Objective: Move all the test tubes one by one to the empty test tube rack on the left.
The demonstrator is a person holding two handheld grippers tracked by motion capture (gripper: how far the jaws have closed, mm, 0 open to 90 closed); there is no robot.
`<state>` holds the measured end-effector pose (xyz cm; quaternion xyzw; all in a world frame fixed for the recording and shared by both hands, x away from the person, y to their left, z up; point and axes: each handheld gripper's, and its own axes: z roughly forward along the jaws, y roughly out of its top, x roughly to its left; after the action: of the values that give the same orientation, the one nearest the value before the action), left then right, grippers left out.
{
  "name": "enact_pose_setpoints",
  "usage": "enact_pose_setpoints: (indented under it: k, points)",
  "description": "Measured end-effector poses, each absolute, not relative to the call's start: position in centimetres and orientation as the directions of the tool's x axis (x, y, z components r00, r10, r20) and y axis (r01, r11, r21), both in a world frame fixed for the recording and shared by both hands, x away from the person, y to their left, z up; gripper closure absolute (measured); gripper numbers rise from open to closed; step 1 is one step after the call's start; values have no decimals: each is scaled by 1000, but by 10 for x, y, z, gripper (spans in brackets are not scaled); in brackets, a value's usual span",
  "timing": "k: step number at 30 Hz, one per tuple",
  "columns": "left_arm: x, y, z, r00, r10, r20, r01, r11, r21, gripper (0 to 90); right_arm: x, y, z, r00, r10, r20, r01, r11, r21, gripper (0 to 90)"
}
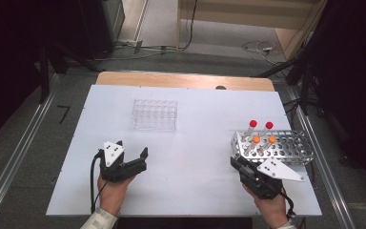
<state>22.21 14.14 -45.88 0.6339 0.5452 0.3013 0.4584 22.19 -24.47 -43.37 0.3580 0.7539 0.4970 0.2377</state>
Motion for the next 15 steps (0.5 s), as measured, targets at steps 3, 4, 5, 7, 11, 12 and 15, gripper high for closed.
enact_pose_setpoints:
  k: [3,4,5,7,11,12,15]
  points:
    - [222,134,-456,258,958,-128,418,10,909,153,227,-238,-437,-640,768,6,312,253,916,731]
    - [222,131,-455,268,954,-132,421,8,907,156,229,-235,-439,-643,766,3,312,258,915,731]
    - [223,128,-455,280,951,-134,425,3,905,156,230,-232,-440,-645,764,1,313,263,913,731]
    - [223,126,-454,288,948,-138,427,2,904,156,234,-227,-442,-652,759,-3,313,272,910,731]
    - [226,114,-450,327,934,-142,423,-11,906,177,241,-215,-446,-662,749,-7,316,288,904,731]
    - [226,114,-450,327,934,-142,423,-11,906,186,241,-215,-446,-662,749,-7,316,288,904,731]
    - [227,105,-447,346,929,-134,417,-24,909,203,247,-202,-449,-677,736,-9,311,296,903,731]
